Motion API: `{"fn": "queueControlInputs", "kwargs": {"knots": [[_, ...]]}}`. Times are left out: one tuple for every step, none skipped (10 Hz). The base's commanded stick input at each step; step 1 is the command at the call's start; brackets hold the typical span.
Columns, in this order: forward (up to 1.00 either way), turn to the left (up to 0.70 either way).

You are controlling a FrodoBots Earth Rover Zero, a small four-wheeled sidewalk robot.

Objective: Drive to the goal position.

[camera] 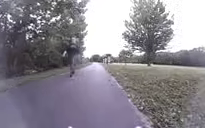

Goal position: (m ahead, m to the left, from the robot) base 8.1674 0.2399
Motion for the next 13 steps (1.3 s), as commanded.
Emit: {"fn": "queueControlInputs", "kwargs": {"knots": [[0.7, 0.0], [0.7, 0.0], [0.7, 0.0], [0.7, 0.0], [0.7, 0.0], [0.7, 0.0], [0.7, 0.0], [0.7, 0.0], [0.7, 0.0], [0.7, 0.0], [0.7, 0.0], [0.7, 0.0], [0.7, 0.0]]}}
